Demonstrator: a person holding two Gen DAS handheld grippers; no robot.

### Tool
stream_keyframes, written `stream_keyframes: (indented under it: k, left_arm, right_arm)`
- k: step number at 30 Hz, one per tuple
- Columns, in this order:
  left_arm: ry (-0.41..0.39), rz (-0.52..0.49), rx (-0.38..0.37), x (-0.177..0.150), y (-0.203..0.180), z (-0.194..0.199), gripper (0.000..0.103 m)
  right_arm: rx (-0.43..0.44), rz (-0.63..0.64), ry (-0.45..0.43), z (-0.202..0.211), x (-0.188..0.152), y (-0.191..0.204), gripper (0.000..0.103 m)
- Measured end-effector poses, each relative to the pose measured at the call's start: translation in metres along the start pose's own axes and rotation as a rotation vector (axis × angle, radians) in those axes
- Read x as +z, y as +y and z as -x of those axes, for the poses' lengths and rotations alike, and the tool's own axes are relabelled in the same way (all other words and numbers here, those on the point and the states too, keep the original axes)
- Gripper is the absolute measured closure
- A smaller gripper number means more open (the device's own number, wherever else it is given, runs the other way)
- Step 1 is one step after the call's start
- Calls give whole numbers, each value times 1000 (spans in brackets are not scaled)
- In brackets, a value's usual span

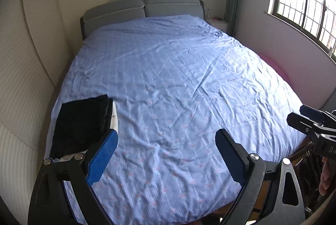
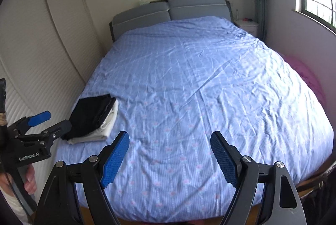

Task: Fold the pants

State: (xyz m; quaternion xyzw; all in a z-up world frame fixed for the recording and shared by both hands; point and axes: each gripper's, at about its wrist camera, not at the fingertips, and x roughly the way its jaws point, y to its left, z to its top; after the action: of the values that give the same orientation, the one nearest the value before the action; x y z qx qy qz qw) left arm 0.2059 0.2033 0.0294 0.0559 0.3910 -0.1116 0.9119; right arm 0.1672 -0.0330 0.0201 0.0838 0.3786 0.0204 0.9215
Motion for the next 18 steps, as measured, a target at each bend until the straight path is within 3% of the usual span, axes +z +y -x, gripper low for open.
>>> stream_keyframes:
  k: [6,18]
  left_arm:
    - [-4,-10,-3,4,-37,4,8]
    - [-37,94,65,-1,-123,19,8]
  right_arm:
    - [18,6,6,10,1,-30,23]
    - [94,101,20,36,11,-113,23]
